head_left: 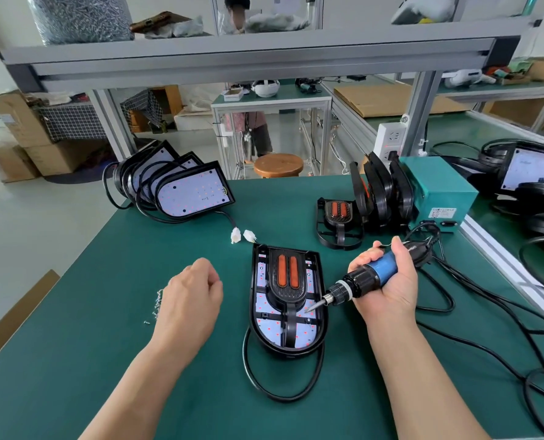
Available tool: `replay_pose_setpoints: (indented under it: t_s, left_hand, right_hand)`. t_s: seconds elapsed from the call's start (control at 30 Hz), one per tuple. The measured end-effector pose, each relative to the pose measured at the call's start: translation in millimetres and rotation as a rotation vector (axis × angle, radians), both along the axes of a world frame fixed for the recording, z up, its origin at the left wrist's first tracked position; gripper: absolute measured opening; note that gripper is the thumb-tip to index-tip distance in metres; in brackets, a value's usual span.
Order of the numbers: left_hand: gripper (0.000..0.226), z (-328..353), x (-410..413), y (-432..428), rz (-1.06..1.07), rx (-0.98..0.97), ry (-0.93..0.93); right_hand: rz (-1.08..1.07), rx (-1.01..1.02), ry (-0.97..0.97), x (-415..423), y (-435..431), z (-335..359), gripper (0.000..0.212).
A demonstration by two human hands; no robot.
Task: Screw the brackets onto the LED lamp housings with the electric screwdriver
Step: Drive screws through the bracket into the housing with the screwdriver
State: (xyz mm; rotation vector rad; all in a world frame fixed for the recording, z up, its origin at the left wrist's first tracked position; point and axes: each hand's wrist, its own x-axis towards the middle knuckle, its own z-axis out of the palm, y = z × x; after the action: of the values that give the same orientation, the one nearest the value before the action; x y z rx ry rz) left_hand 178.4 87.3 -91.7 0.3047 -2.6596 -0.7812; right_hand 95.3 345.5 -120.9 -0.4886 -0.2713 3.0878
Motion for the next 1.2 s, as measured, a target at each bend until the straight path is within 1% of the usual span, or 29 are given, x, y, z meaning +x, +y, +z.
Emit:
replay_pose_setpoints:
  t_s: [0.07, 0.13, 0.23, 0.3, 0.77, 0.9, 1.2]
  left_hand:
    - [0.016, 10.7, 2.7, 11.2, -0.059, 0.174, 0.041]
    - [0.024, 20.3, 7.8, 27.7, -0.169, 0.302, 0.064]
    - [0.034, 21.5, 16.2, 56.8, -0.356, 0.319, 0.054]
    - [0.036, 16.4, 19.6, 71.8, -0.408, 0.336, 0.041]
    - [0.040, 3.3, 17.1, 83.9, -0.401, 0.390, 0.056]
    - [0.037, 1.2, 17.5, 85.4, -0.400, 0.396, 0.056]
    - [0.038, -4.2, 20.7, 89.5, -0.352, 0.450, 0.084]
  right_hand:
    - [0.006, -0.008, 0.004, 0.6, 0.2, 0.2, 0.024]
    - [0.007, -0.020, 0.004, 0.2, 0.6, 0.7, 0.023]
    - [-0.006, -0.030, -0.002, -1.0, 1.3, 2.0, 0.024]
    - [-0.013, -0.029, -0.007, -1.3, 1.8, 1.2, 0.024]
    - [-0.027, -0.047, -0.028, -0.5, 4.2, 1.4, 0.024]
    - [-0.032, -0.045, -0.034, 0.2, 4.4, 2.5, 0.023]
    - [-0.032, -0.042, -0.041, 0.2, 5.1, 1.8, 0.022]
